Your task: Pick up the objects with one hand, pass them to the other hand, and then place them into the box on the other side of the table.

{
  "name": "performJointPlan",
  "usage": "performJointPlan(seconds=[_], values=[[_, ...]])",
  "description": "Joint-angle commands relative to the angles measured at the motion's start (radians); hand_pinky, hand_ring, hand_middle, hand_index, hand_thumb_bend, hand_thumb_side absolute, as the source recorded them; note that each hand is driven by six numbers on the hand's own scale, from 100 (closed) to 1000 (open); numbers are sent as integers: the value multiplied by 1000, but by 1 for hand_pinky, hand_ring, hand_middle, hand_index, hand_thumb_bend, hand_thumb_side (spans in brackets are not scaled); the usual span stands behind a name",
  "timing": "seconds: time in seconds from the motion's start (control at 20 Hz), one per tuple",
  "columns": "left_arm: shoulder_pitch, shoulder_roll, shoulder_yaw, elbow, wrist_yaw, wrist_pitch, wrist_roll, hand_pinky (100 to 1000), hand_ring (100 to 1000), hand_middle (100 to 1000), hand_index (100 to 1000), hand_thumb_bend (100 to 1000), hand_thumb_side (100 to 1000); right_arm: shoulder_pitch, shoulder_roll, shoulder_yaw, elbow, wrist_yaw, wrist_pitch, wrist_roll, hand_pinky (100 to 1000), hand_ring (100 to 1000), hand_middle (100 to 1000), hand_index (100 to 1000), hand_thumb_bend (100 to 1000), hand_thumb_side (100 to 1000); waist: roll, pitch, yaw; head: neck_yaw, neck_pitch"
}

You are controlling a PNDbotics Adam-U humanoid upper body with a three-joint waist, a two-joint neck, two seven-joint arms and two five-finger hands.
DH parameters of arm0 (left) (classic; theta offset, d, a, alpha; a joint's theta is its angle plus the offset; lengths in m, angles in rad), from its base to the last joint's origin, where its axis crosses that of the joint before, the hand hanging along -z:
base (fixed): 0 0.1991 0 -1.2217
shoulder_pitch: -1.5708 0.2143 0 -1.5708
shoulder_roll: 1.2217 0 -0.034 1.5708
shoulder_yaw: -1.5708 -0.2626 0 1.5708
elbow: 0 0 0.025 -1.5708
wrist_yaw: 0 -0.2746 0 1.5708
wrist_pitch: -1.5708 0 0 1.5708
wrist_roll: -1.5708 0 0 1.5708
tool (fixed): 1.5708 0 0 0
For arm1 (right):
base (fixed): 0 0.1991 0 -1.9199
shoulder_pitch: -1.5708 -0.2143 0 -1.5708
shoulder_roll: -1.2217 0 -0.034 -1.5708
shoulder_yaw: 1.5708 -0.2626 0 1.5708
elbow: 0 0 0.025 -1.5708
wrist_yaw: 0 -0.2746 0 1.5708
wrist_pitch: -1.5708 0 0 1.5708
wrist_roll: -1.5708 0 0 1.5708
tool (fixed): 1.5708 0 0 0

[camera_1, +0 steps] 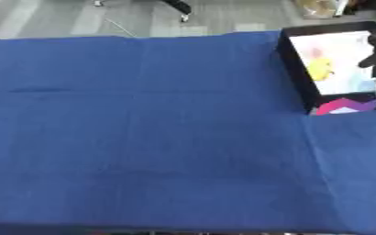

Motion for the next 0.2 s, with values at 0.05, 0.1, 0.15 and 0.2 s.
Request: performJointPlan(seconds=[0.05, 0.1, 0.15, 0.2], values=[[0, 4, 4, -21, 0, 17, 12, 707, 551, 538, 783, 112, 1000, -3, -9, -11, -21, 12, -1, -9, 1000, 919, 502, 762, 100, 470, -1, -17, 0, 6, 6], [2, 3, 3, -21, 2, 21, 16, 706, 549, 536, 778, 111, 1000, -3, -9, -11, -20, 17, -1, -8, 1000, 918, 500, 756, 100, 470, -1, -17, 0, 6, 6], [3, 2, 2, -21, 4, 26, 17, 705, 548, 535, 774, 109, 1000, -4, -8, -10, -19, 21, -1, -7, 1000, 918, 500, 755, 100, 470, -1, -18, 0, 5, 6], [5, 1, 1, -21, 5, 30, 19, 704, 546, 533, 770, 108, 1000, -5, -6, -9, -18, 23, -1, -7, 1000, 917, 499, 753, 100, 470, -1, -18, 0, 5, 6]])
